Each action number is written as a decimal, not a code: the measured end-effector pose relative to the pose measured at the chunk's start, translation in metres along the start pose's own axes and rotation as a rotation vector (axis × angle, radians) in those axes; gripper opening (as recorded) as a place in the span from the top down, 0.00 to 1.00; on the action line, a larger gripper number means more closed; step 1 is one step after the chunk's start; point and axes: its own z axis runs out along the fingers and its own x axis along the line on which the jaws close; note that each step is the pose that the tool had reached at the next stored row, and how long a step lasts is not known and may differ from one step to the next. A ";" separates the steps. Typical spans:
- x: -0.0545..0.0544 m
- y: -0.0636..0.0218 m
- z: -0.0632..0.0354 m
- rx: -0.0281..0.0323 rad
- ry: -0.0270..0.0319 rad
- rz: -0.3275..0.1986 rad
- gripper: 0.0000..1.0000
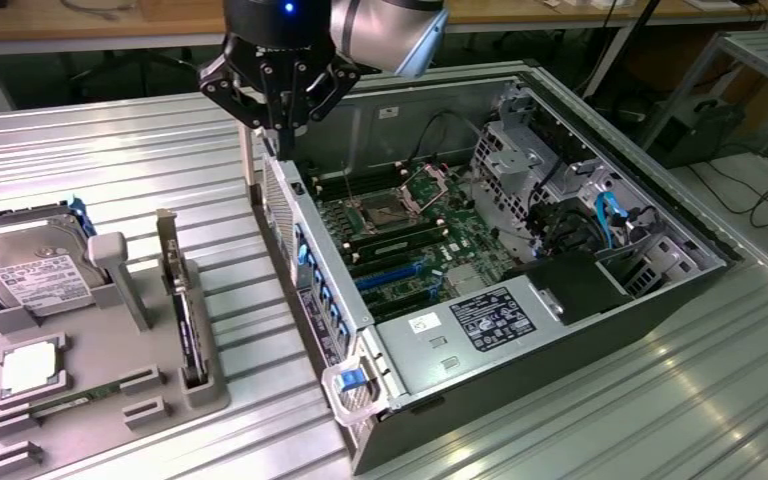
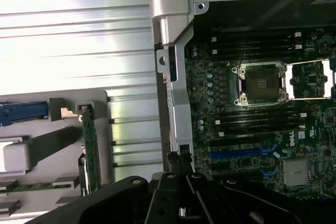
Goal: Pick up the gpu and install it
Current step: 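Reach for the gpu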
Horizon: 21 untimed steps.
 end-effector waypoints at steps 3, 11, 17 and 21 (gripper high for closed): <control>0.001 -0.0002 0.0000 0.0000 0.0001 0.000 0.89; 0.005 -0.0009 -0.0002 0.0000 0.0001 0.000 0.89; 0.008 -0.0021 -0.0004 0.0000 0.0000 0.000 0.89; 0.010 -0.0028 -0.0005 0.0000 0.0000 0.000 0.89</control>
